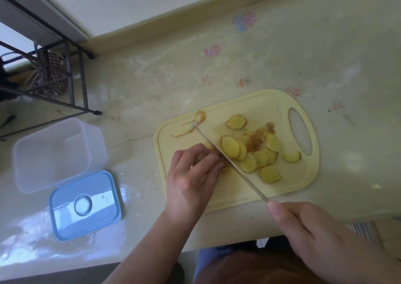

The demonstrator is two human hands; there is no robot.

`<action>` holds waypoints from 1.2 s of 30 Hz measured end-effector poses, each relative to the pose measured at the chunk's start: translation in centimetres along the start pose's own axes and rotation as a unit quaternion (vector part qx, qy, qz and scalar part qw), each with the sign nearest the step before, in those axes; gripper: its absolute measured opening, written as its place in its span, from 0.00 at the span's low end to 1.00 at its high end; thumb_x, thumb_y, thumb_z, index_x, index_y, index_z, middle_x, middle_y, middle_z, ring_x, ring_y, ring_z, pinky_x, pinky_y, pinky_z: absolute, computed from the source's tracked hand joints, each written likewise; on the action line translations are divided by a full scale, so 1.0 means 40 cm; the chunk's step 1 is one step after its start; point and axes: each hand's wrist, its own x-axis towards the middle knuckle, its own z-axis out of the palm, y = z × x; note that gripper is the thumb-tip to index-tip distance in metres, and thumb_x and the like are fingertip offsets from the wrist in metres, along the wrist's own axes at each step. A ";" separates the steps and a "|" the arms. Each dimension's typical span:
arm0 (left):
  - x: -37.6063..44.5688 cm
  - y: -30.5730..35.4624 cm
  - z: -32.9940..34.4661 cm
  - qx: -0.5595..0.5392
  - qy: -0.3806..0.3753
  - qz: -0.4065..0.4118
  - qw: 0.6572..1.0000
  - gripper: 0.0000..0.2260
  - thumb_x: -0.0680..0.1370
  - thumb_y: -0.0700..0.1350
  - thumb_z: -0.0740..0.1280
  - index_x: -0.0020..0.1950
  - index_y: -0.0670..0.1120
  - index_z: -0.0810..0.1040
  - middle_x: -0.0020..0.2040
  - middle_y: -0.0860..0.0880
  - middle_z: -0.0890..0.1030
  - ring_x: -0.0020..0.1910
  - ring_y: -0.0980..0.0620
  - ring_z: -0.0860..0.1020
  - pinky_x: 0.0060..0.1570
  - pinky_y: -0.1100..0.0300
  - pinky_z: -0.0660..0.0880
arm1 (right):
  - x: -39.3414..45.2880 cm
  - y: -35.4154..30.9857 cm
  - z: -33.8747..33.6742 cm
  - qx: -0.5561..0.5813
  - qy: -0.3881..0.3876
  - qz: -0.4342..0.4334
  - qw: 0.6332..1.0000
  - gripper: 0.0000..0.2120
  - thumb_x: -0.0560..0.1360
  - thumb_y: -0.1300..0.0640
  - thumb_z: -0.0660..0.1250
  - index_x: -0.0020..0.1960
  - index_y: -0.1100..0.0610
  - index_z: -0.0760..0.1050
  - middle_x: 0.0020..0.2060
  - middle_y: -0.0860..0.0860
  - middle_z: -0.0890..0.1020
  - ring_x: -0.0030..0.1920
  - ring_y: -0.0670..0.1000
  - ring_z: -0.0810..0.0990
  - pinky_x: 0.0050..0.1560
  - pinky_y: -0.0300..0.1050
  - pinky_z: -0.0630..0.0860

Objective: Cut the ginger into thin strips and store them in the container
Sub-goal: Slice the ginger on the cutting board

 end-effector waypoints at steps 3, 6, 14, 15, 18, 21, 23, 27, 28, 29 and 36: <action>-0.001 -0.001 0.004 -0.003 0.002 0.000 1.000 0.03 0.77 0.42 0.74 0.49 0.44 0.87 0.51 0.47 0.82 0.43 0.45 0.77 0.47 0.57 0.74 | 0.033 -0.022 0.007 -0.032 -0.054 -0.016 0.998 0.36 0.67 0.27 0.47 0.36 0.58 0.73 0.30 0.45 0.79 0.37 0.45 0.76 0.42 0.40 0.71; 0.001 -0.004 0.001 0.000 0.001 0.005 1.000 0.03 0.77 0.42 0.74 0.49 0.44 0.87 0.51 0.47 0.82 0.43 0.45 0.77 0.47 0.57 0.74 | 0.042 -0.021 0.009 -0.034 -0.054 -0.039 0.997 0.33 0.68 0.28 0.46 0.34 0.57 0.68 0.27 0.44 0.75 0.33 0.47 0.74 0.40 0.42 0.71; 0.006 -0.004 -0.004 0.011 -0.004 0.024 1.000 0.03 0.78 0.43 0.74 0.49 0.44 0.87 0.51 0.47 0.82 0.43 0.45 0.77 0.46 0.56 0.75 | 0.066 -0.017 0.023 -0.050 -0.058 -0.039 0.996 0.33 0.67 0.28 0.46 0.34 0.57 0.71 0.26 0.43 0.75 0.31 0.45 0.71 0.38 0.37 0.67; 0.005 -0.005 -0.003 0.011 -0.003 0.023 1.000 0.04 0.78 0.43 0.73 0.49 0.44 0.87 0.51 0.47 0.82 0.43 0.45 0.77 0.46 0.56 0.75 | 0.078 -0.016 0.030 -0.050 -0.057 -0.059 0.995 0.31 0.68 0.28 0.45 0.31 0.54 0.65 0.24 0.42 0.72 0.29 0.45 0.69 0.36 0.39 0.66; 0.004 -0.005 -0.001 0.010 0.000 0.021 1.000 0.05 0.79 0.44 0.72 0.49 0.44 0.87 0.52 0.47 0.83 0.42 0.44 0.78 0.47 0.56 0.75 | 0.095 -0.006 0.037 -0.048 -0.056 -0.076 0.994 0.28 0.71 0.29 0.46 0.31 0.53 0.62 0.22 0.42 0.70 0.27 0.45 0.68 0.35 0.40 0.67; 0.005 -0.004 -0.001 0.006 0.001 0.023 1.000 0.06 0.80 0.46 0.71 0.50 0.45 0.87 0.52 0.47 0.83 0.42 0.44 0.77 0.47 0.57 0.75 | 0.108 -0.023 0.046 -0.038 -0.054 -0.082 0.994 0.28 0.72 0.30 0.46 0.31 0.53 0.61 0.20 0.42 0.70 0.25 0.44 0.68 0.33 0.39 0.67; 0.004 -0.006 -0.002 0.008 -0.004 0.024 1.000 0.06 0.79 0.45 0.72 0.50 0.45 0.87 0.53 0.47 0.83 0.43 0.44 0.77 0.47 0.57 0.74 | 0.125 -0.035 0.053 -0.044 -0.051 -0.090 0.994 0.28 0.72 0.30 0.46 0.30 0.53 0.62 0.20 0.45 0.69 0.24 0.44 0.67 0.30 0.38 0.65; 0.009 -0.008 -0.006 0.021 -0.009 0.030 0.999 0.04 0.78 0.43 0.74 0.50 0.45 0.87 0.52 0.48 0.82 0.43 0.44 0.77 0.47 0.57 0.74 | 0.134 -0.026 0.055 -0.042 -0.045 -0.102 0.993 0.28 0.71 0.30 0.45 0.30 0.53 0.62 0.20 0.46 0.66 0.25 0.45 0.66 0.30 0.39 0.63; 0.012 -0.008 -0.007 0.022 -0.010 0.034 0.999 0.04 0.78 0.43 0.74 0.50 0.45 0.87 0.52 0.48 0.82 0.42 0.45 0.77 0.47 0.57 0.74 | 0.121 -0.013 0.050 -0.044 -0.045 -0.099 0.993 0.28 0.71 0.30 0.46 0.30 0.53 0.62 0.20 0.45 0.68 0.25 0.45 0.66 0.30 0.39 0.64; 0.013 -0.008 -0.010 0.022 -0.013 0.036 0.999 0.04 0.78 0.43 0.74 0.50 0.45 0.87 0.52 0.48 0.83 0.42 0.45 0.76 0.47 0.57 0.74 | 0.103 0.003 0.044 -0.046 -0.045 -0.090 0.994 0.28 0.71 0.30 0.46 0.30 0.53 0.62 0.20 0.44 0.69 0.26 0.44 0.67 0.32 0.39 0.65; 0.004 0.003 -0.006 0.023 -0.008 0.021 0.999 0.05 0.79 0.45 0.72 0.50 0.46 0.87 0.53 0.49 0.83 0.43 0.45 0.76 0.47 0.57 0.74 | 0.100 0.001 0.054 -0.046 -0.049 -0.078 0.995 0.28 0.71 0.30 0.46 0.30 0.54 0.61 0.20 0.45 0.67 0.25 0.44 0.67 0.32 0.39 0.66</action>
